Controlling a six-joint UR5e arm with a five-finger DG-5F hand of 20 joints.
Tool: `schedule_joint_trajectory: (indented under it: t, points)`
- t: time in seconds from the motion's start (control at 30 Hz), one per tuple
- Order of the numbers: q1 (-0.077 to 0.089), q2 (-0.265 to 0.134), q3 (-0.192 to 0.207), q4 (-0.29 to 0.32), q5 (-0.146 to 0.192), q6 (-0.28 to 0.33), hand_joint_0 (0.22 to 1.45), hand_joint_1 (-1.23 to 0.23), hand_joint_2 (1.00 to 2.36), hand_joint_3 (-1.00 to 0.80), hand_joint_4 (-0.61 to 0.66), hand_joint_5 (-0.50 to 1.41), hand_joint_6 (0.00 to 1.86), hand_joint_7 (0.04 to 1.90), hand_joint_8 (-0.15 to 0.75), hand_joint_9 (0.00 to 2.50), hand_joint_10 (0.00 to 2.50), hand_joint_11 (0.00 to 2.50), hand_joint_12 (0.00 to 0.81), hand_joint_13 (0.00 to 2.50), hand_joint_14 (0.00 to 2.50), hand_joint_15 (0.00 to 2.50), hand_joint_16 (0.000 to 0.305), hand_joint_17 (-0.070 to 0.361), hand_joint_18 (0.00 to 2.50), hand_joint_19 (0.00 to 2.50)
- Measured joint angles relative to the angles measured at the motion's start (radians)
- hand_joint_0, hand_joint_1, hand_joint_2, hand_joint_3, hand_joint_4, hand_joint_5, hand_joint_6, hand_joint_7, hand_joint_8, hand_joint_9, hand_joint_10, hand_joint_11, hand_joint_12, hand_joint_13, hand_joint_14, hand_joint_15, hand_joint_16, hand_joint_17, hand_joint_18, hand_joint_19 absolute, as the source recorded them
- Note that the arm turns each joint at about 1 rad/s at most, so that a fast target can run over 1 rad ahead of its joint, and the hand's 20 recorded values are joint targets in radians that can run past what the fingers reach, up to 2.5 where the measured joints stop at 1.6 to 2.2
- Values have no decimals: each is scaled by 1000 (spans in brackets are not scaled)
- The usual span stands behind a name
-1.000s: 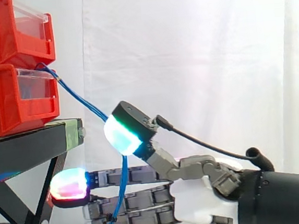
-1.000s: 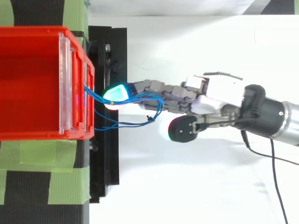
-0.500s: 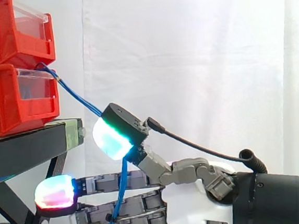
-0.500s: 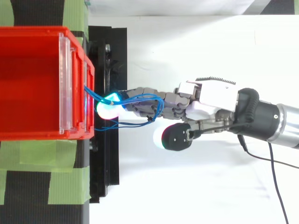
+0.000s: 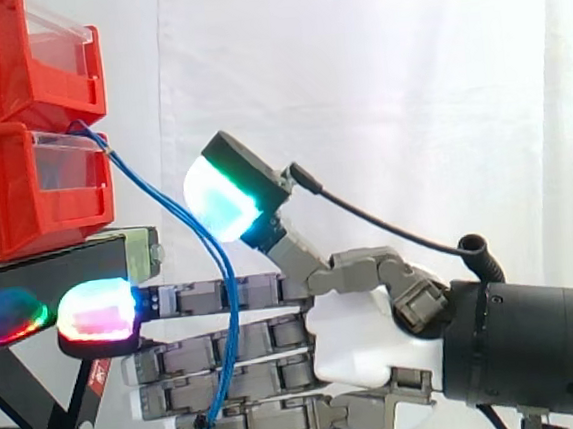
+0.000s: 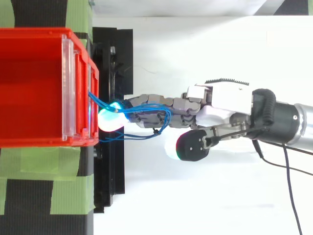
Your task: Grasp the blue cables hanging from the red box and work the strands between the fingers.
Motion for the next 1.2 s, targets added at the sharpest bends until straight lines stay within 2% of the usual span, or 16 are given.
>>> schedule_joint_trajectory:
  t: [0.17,0.33,0.47,0.7,0.9,1.2]
  points:
    - [-18,13,-25,37,-38,-3,678,-454,1000,-1000,114,-392,7,689,253,3,0,0,333,0,4,165,55,124,0,237]
    - [-28,20,-59,117,-47,-18,678,-454,1000,-1000,115,-391,7,688,258,18,0,0,332,0,6,173,55,123,0,238]
    - [-32,44,-84,155,-49,-43,678,-454,1000,-1000,115,-389,6,688,260,28,0,0,336,0,5,191,55,123,0,270]
    - [-49,93,-91,134,-75,-58,680,-454,1000,-1000,118,-384,6,689,268,84,0,0,345,10,6,228,54,121,0,331]
    - [-57,98,-91,131,-88,-67,682,-490,1000,-1000,137,-335,5,661,291,208,0,0,358,151,6,217,55,123,111,297]
    - [-57,97,-92,128,-90,-94,686,-492,1000,-1000,142,-327,6,661,297,253,0,0,361,194,6,234,54,121,170,318]
